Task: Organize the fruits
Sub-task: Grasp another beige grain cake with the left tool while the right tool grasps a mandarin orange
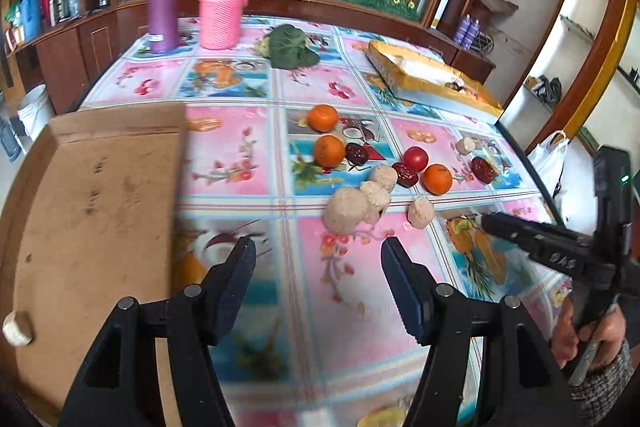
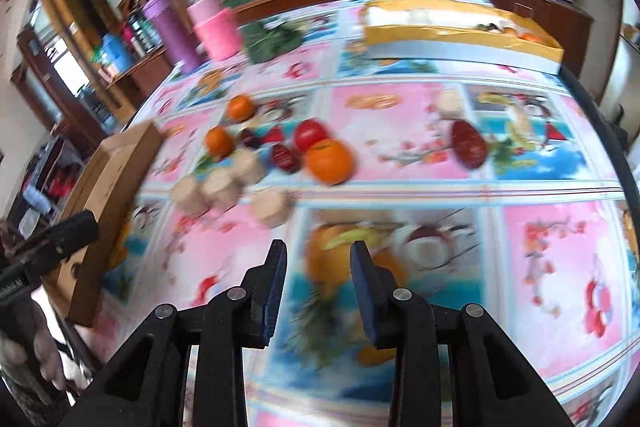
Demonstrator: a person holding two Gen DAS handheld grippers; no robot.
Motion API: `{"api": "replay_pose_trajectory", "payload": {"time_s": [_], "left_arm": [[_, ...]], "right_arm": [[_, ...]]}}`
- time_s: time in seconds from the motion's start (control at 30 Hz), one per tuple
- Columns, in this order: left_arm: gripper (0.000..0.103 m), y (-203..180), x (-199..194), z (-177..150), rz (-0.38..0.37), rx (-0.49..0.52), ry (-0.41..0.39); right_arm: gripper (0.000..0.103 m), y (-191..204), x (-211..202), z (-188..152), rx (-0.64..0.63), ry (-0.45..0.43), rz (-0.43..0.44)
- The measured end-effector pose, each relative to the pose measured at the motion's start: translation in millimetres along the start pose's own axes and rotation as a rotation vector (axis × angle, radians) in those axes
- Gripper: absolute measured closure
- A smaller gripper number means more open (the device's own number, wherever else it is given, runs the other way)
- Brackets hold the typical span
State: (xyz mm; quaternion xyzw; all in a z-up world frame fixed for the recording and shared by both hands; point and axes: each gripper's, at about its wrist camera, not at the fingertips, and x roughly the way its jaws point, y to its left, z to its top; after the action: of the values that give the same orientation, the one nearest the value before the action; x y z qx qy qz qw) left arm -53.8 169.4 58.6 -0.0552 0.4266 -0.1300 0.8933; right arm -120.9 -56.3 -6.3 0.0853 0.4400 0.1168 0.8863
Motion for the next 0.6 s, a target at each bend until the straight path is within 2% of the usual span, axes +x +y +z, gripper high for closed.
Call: {"api": "replay_pose_trajectory", "payload": {"time_s": [0.1,0.3,0.47,0.53,0.6], "left_arm": [[0.039,-7,25,5,0.008,0.014,0.026],[0.039,-4,50,6,-0.004,0.020,0.052],[0.039,-7,63,11,-0.026,0.036,0.050],[0.041,-8,68,13,-0.043,0.036,0.056],[0.047,-9,73,14,-0.067,0.038,0.067]], "right_arm": [[0.053,-19,2,13,0.027,-0.026,-0.006],[0.052,-19,26,42,-0.008,-0.028,0.017],[0.052,-15,54,45,-0.027,-0.007,0.023],[0.052,-15,61,45,-0.020,-0.001,0.034],[0.052,-14,64,46,-0.017,-0.002,0.045]]}}
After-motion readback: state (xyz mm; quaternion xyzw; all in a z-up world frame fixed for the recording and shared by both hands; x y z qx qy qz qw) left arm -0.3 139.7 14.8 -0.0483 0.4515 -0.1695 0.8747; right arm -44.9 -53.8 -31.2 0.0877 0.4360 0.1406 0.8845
